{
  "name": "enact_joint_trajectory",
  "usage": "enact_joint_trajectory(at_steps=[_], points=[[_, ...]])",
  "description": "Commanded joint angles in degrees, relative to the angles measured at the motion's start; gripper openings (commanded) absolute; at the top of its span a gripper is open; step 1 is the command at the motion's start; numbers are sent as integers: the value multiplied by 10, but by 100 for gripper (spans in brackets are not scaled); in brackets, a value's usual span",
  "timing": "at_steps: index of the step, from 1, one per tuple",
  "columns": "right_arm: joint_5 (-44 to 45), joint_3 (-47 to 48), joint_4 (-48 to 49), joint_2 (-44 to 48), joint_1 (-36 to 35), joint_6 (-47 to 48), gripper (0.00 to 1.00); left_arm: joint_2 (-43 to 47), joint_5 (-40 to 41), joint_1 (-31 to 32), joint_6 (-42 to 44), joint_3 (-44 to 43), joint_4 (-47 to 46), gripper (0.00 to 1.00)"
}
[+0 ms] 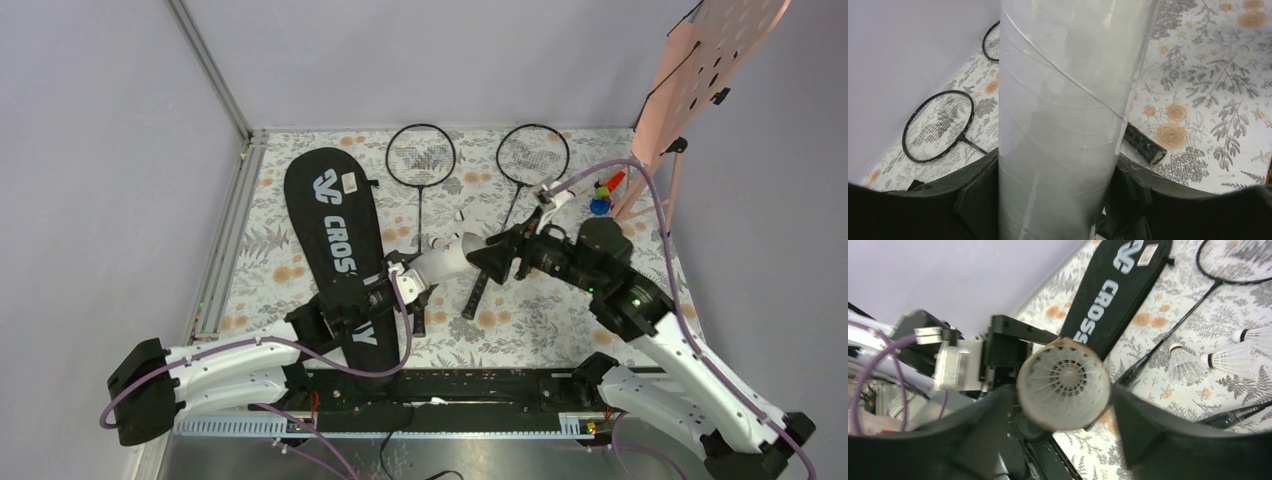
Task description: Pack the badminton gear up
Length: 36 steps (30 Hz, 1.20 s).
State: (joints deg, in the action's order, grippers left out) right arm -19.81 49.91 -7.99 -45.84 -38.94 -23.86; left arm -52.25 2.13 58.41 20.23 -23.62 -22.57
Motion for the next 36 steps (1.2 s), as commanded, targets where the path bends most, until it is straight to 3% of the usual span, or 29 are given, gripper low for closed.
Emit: enact_joint_trajectory(at_steps=[1, 2, 7, 11, 14, 18, 21, 26, 31, 36], points=[[88, 44, -56, 72, -4, 39, 95, 0, 72, 2, -85, 21, -34, 57], [108, 41, -56, 85, -4, 39, 99, 0, 89, 1, -90, 22, -41, 57], [240, -1, -49, 137, -4, 19, 100, 7, 205, 1, -110, 37, -111, 55], [342, -11, -60, 99, -4, -26, 100, 2, 317, -7, -125, 71, -225, 55], [355, -33, -27, 46, -4, -60, 99, -6, 314, -31, -152, 88, -265, 55], [307, -84, 72, -42, -4, -89, 94, -19, 273, -80, -200, 116, -321, 55], [273, -87, 124, -128, -4, -103, 89, -43, 231, -125, -234, 143, -412, 55], [268, -82, 185, -256, -4, -131, 84, -117, 216, -156, -220, 146, -563, 54], [270, -92, 270, -352, -5, -177, 77, -181, 211, -166, -196, 98, -597, 54], [268, -68, 313, -446, -5, -192, 69, -164, 174, -168, -174, 82, -596, 53]])
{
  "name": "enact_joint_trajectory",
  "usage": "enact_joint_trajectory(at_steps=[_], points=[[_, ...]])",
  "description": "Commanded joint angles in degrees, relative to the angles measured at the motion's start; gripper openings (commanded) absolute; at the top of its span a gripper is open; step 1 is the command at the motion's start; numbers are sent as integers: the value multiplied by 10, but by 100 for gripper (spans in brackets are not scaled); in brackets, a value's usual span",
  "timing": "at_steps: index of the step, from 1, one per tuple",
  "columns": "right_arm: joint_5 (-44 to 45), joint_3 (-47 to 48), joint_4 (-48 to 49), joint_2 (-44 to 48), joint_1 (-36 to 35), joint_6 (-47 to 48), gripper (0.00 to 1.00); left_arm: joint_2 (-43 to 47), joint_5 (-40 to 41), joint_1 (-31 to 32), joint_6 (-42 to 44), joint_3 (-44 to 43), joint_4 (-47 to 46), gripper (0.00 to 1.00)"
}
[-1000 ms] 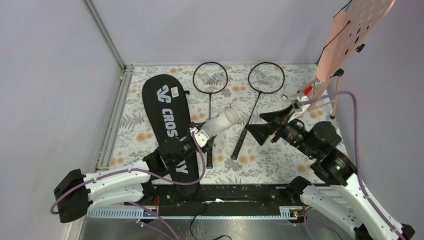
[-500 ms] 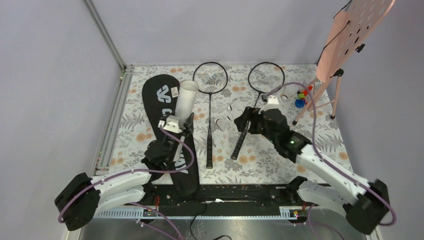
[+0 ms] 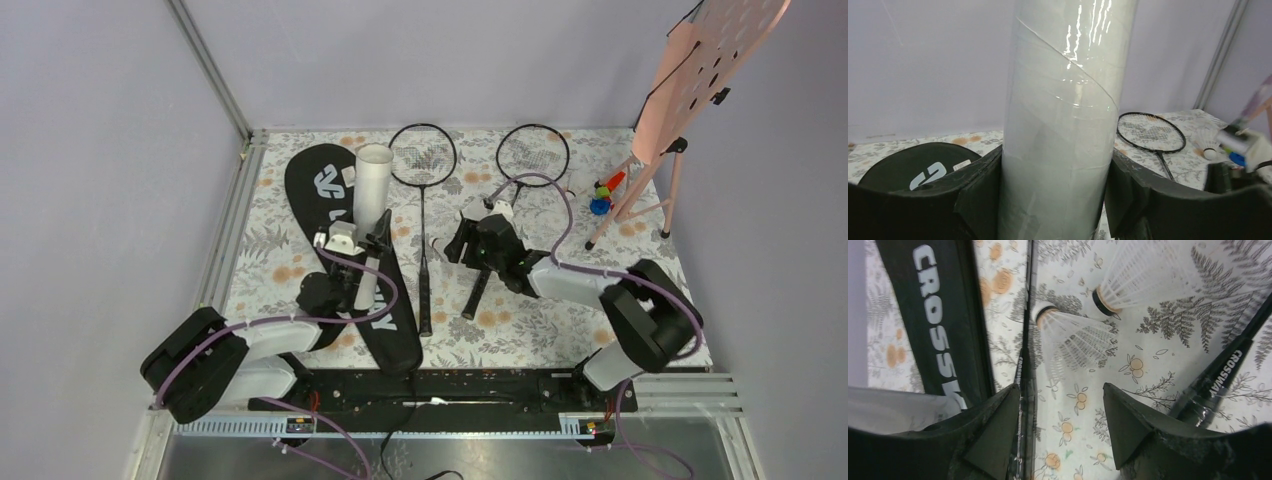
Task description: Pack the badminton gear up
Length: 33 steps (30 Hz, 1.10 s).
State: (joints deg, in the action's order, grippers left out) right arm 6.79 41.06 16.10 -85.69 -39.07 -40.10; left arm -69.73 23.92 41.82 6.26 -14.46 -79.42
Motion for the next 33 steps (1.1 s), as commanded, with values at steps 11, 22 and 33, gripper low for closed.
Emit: enact_joint_trajectory(at_steps=[11, 22, 33], points=[[31, 46, 183, -151, -4, -58, 54, 188, -280, -2, -17, 37, 137, 54], [23, -5, 216, -75, -3, 5, 0, 319, -410, -2, 109, 8, 438, 55], [-82, -88, -210, 445, -3, 209, 0, 291, -490, -2, 266, -97, 653, 55]])
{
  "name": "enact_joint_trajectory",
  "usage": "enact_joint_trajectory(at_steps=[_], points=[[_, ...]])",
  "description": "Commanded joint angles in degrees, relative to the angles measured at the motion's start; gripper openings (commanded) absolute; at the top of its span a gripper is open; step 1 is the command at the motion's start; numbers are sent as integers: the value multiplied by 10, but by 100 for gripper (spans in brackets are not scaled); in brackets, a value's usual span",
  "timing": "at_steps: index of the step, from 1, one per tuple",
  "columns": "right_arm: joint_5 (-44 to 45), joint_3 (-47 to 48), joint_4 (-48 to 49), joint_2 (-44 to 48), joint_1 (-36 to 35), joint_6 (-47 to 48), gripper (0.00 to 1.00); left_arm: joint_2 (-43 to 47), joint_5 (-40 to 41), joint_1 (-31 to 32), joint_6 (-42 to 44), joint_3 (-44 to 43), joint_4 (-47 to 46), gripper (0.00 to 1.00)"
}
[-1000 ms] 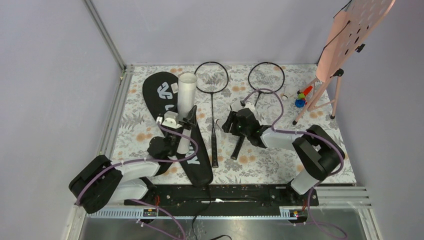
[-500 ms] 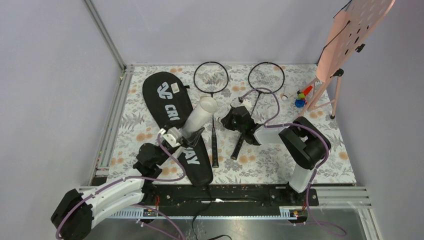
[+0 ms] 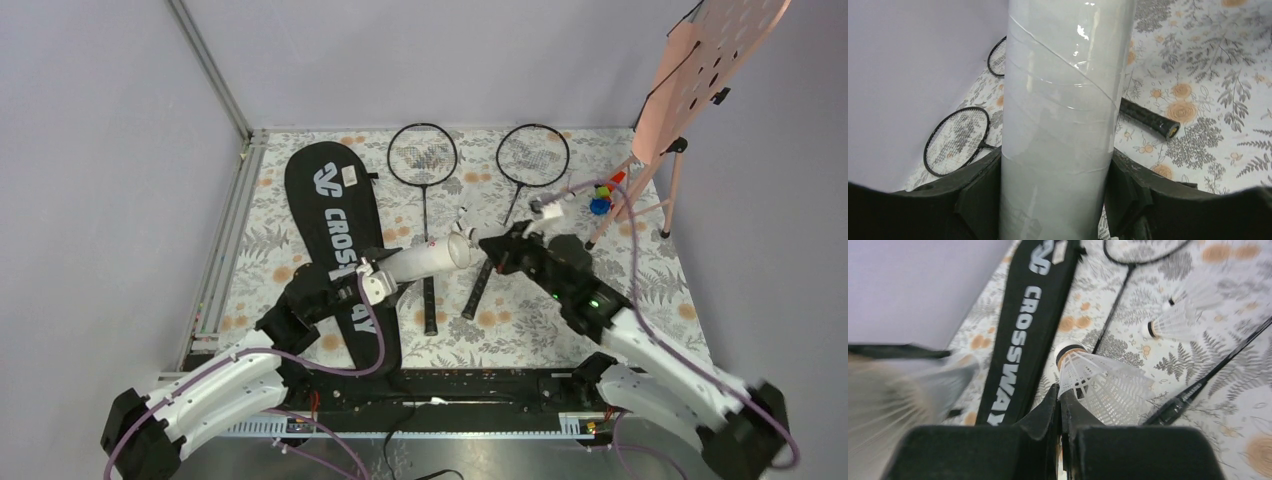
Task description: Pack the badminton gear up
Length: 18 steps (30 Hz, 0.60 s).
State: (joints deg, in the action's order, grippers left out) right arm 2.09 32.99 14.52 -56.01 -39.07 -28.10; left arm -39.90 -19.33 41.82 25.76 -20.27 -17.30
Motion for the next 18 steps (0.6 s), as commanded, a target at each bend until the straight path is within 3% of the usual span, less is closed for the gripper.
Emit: enact_joint_trajectory(at_steps=[1, 4, 7, 11, 18], points=[[-56, 2, -227, 195, -3, 101, 0, -11, -64, -2, 75, -42, 34, 56], [-139, 31, -290, 296, -3, 120, 0, -23, -77, -1, 85, -54, 50, 56], [-201, 74, -352, 331, -2, 124, 0, -31, -92, -1, 92, -65, 68, 56], [-263, 117, -388, 301, -2, 124, 0, -31, -122, -1, 94, -67, 69, 56], [-349, 136, -343, 224, -3, 108, 0, -46, -161, -1, 94, -63, 56, 57]])
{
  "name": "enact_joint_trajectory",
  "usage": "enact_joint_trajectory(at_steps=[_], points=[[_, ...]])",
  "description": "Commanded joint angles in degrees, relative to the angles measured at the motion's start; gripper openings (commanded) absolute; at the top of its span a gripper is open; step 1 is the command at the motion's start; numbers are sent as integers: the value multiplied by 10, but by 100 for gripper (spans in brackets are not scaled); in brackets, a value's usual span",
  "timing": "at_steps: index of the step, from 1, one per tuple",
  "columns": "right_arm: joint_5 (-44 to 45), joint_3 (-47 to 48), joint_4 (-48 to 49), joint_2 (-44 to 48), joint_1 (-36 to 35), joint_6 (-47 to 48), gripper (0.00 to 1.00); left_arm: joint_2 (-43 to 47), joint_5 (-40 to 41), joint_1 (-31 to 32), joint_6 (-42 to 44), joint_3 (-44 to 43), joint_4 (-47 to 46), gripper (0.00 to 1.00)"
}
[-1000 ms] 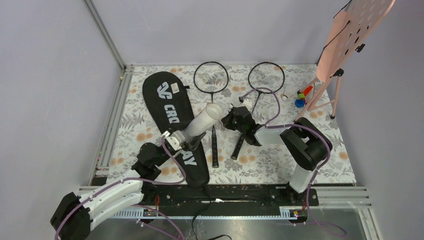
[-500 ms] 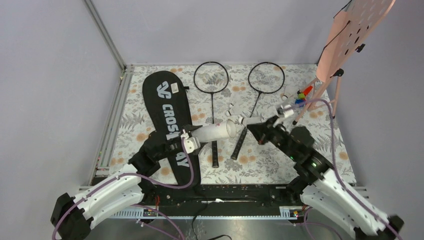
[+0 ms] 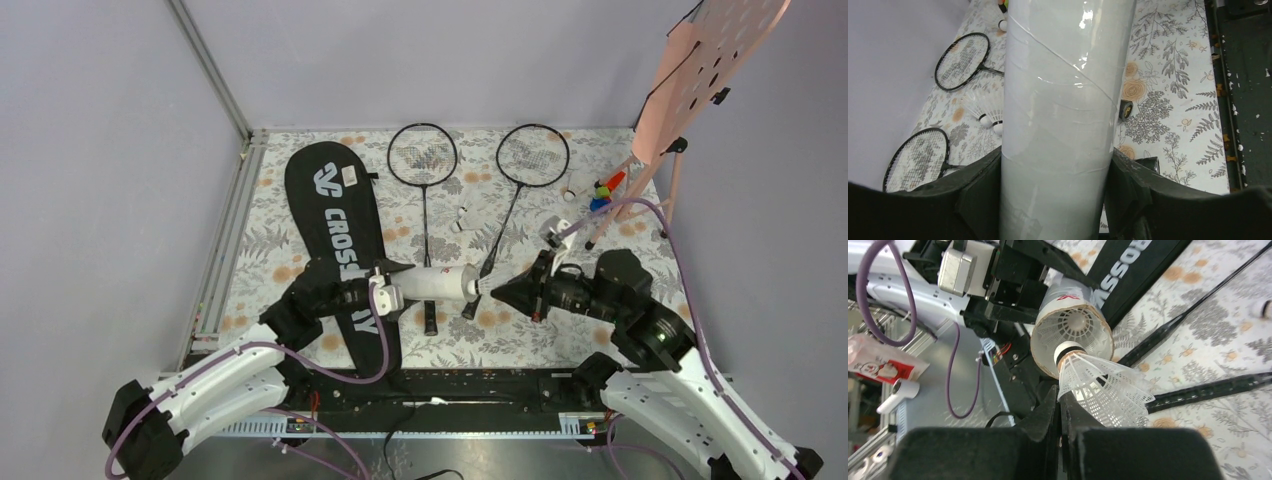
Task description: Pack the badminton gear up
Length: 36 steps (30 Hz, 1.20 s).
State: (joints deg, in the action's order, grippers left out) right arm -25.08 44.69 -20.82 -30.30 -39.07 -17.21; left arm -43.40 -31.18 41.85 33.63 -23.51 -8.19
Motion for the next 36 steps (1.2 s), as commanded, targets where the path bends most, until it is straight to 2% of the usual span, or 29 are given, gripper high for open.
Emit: enact_joint_trajectory(at_steps=[1, 7, 13, 24, 27, 30, 36], points=[[-83, 19, 21, -43, -3, -2, 0, -15, -45, -1, 13, -34, -34, 57], [-110, 14, 88, -104, -3, -31, 0, -42, -72, -1, 7, -48, -33, 58], [-143, -2, 173, -154, -4, -76, 0, -48, -75, -1, -36, -55, -63, 59], [-154, 25, 201, -226, -10, -87, 0, -70, -125, -1, -41, -64, -88, 60], [-130, 47, 157, -243, -13, -69, 1, -75, -128, -1, -45, -74, -88, 60], [-100, 67, 108, -240, -14, -48, 14, -73, -115, -1, -54, -76, -93, 60], [-16, 124, -8, -182, -13, -7, 60, -52, -68, -1, -80, -46, -132, 60]])
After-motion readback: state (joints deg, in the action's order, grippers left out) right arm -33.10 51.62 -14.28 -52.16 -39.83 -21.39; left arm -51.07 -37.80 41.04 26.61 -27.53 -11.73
